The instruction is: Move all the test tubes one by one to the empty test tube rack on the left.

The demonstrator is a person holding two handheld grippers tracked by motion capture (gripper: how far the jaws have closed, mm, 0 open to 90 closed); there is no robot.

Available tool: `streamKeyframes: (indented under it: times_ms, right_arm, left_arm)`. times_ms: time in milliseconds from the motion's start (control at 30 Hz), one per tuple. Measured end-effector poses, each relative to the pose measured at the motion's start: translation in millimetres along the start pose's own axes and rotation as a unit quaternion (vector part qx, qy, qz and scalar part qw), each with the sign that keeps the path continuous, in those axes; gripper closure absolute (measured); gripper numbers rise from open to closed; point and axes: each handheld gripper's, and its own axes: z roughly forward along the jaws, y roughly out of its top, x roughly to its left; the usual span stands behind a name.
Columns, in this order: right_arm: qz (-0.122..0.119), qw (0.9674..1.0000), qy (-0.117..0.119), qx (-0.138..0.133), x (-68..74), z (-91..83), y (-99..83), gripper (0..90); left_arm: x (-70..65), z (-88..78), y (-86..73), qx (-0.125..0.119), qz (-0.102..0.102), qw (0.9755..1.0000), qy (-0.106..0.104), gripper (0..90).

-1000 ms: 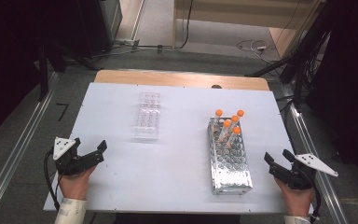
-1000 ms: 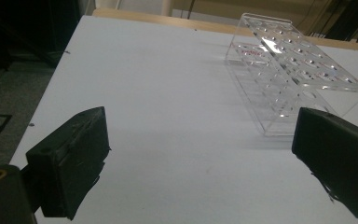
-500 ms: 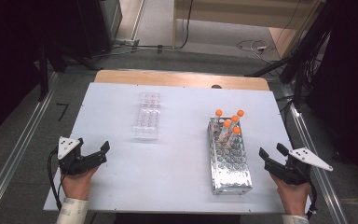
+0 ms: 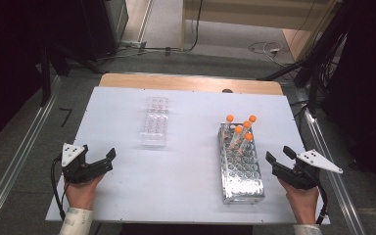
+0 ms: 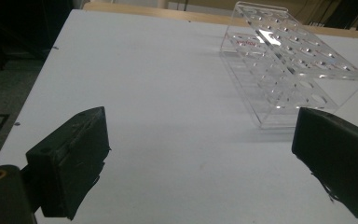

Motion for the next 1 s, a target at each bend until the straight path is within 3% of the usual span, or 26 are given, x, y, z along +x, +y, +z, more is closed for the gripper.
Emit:
streamKeyframes:
  times_ms: [1000]
  right_arm:
    - [-0.029, 0.9992, 0.029, 0.004, 19.8, 20.3, 13.3, 31.2]
  left_arm:
    - [-1.9, 1.0, 0.1, 0.003, 0.002, 1.0, 0.0, 4.0]
